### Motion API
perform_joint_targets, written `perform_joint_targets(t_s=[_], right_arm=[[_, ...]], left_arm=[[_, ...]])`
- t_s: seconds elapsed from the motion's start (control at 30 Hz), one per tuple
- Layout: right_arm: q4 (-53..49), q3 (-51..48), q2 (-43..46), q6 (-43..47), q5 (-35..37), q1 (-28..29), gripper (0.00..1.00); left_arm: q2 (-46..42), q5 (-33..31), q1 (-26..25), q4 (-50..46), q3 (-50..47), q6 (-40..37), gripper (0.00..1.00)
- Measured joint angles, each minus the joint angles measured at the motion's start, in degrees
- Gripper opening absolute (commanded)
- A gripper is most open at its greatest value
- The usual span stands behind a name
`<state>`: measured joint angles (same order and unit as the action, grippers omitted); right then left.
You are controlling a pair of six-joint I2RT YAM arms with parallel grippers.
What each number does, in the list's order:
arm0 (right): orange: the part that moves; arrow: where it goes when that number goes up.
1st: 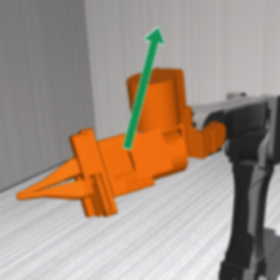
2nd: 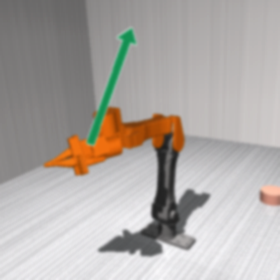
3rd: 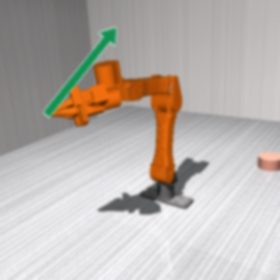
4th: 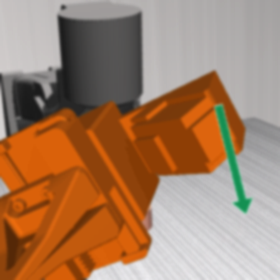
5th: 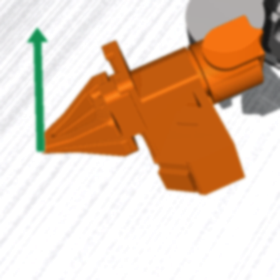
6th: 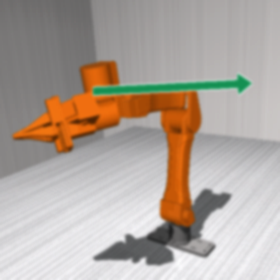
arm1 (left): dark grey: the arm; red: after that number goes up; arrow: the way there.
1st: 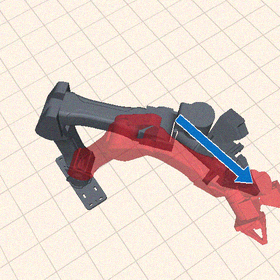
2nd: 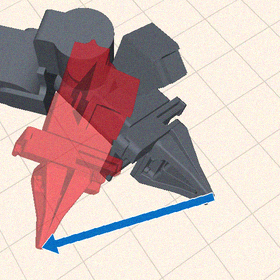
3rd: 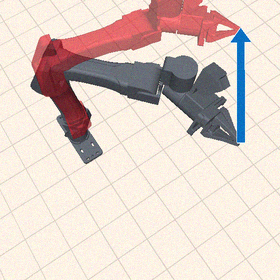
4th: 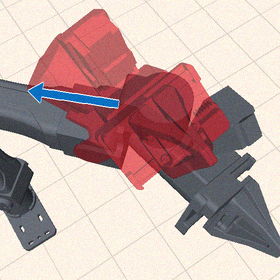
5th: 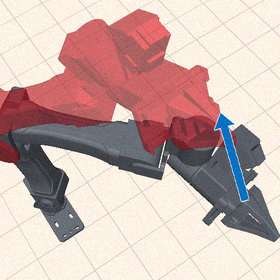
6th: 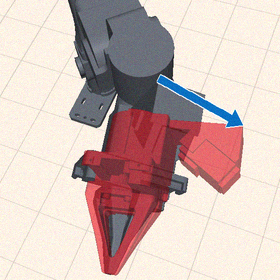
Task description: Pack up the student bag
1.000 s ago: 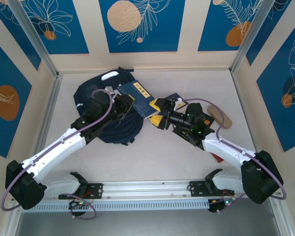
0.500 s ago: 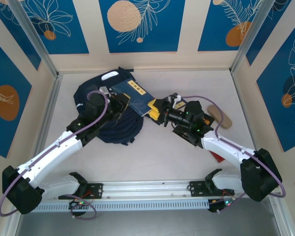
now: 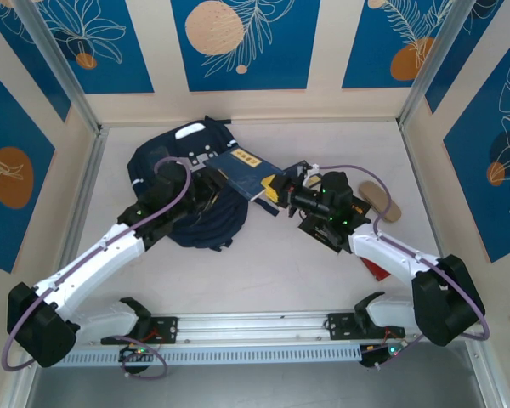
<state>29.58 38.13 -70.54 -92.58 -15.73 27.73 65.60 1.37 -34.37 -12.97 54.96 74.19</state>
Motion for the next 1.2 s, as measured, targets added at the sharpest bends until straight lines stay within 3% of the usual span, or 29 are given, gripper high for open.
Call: perform_joint_targets(t_s=[0.17,0.33,0.5,0.77,0.97,1.2], right_arm=[[-12.5,0.9,4.7,10.1,1.1,-4.3,0.01],[-26.8,5.8,8.6,21.4,2.9,-7.5,0.00],[-38.4,11.2,10.3,30.5,5.0,-9.1,0.00],[-46.2,11.8,11.2,34.6,6.3,-9.9,0.00],[-48.2,11.5,12.5,34.6,6.4,-9.9,0.00],[-49.1,10.4,14.5,34.5,6.4,-10.0,0.00]], left_arm=[[1.6,0.1,3.0,-11.6,3.0,-10.8,0.74],[7.1,-0.3,5.6,-23.0,11.3,-26.8,0.80],[17.3,-1.4,5.9,-31.0,20.3,-43.5,0.79],[30.1,-3.2,5.9,-38.4,27.3,-63.7,0.75],[38.0,-5.7,5.9,-40.7,32.8,-71.8,0.66],[43.3,-6.8,5.9,-41.4,34.7,-75.4,0.56]])
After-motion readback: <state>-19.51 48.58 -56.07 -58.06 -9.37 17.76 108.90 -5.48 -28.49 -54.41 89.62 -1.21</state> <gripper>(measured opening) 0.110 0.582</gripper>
